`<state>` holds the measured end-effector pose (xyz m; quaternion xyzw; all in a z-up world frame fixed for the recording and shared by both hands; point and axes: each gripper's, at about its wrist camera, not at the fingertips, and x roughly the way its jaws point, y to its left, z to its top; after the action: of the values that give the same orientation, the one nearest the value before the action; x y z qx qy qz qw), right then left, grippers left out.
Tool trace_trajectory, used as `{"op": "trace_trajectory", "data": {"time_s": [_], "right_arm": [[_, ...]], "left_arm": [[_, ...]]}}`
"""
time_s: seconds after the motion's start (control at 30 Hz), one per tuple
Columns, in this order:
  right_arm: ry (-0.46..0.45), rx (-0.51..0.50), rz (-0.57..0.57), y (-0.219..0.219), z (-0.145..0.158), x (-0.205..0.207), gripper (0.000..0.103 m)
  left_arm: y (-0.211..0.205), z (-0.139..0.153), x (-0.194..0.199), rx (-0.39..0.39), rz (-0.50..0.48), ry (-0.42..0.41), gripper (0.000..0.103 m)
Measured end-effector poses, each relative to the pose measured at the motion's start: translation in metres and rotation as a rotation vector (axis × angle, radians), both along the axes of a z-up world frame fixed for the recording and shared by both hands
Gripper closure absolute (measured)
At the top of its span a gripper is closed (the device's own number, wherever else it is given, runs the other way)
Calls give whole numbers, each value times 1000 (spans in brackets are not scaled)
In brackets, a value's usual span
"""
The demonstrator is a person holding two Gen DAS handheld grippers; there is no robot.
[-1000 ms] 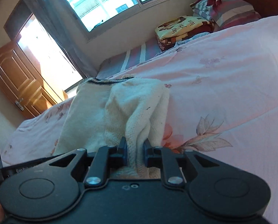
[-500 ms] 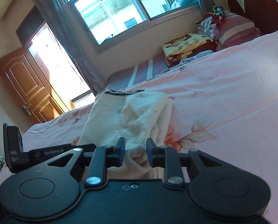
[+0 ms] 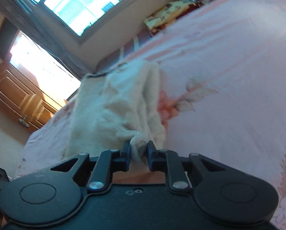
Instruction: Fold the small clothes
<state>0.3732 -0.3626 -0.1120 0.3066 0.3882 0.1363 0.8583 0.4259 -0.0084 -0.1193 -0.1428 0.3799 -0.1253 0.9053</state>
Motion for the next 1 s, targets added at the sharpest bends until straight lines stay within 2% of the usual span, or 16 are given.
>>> {"op": "trace_trajectory", "data": {"time_s": [0.03, 0.1, 0.2, 0.27, 0.37, 0.5, 0.57, 0.63, 0.67, 0.73, 0.77, 0.8, 0.87, 0.9, 0.93, 1.0], "right_arm": [[-5, -13, 5, 0, 2, 0, 88], [-50, -41, -6, 2, 15, -3, 82], [-168, -49, -50, -10, 39, -3, 70], [-178, -8, -47, -19, 46, 19, 62], [-154, 55, -34, -28, 45, 64, 63], [-99, 19, 7, -20, 29, 110, 64], [-76, -19, 17, -13, 21, 118, 65], [-100, -29, 36, -9, 21, 116, 67], [-135, -40, 42, -5, 24, 109, 77], [-197, -145, 39, 2, 29, 101, 95], [-204, -205, 25, 6, 28, 99, 96], [-189, -258, 15, 8, 21, 100, 96], [-159, -280, 24, 11, 10, 103, 97], [-165, -286, 25, 12, 10, 102, 97], [-169, -291, 24, 12, 14, 101, 96], [-211, -284, -8, 8, 27, 96, 87]], "left_arm": [[0, 1, 1, -1, 3, 5, 18], [0, 9, 2, 2, 6, 0, 18], [1, 33, 5, 5, -15, -82, 18], [1, 45, 21, 4, -31, -118, 18], [-4, 56, 54, -20, -67, -164, 18], [-16, 51, 93, -82, -101, -126, 19], [-28, 46, 103, -70, -125, -110, 18], [-37, 38, 109, -68, -137, -89, 18], [-40, 33, 111, -62, -137, -78, 18], [-46, 20, 115, -3, -129, -40, 19], [-48, 16, 113, 26, -141, -45, 19], [-53, 13, 110, 64, -158, -61, 19], [-66, 13, 104, 162, -196, -90, 18], [-69, 15, 103, 183, -207, -92, 18], [-69, 19, 103, 185, -213, -89, 18], [-62, 36, 103, 161, -204, -140, 18]]}}
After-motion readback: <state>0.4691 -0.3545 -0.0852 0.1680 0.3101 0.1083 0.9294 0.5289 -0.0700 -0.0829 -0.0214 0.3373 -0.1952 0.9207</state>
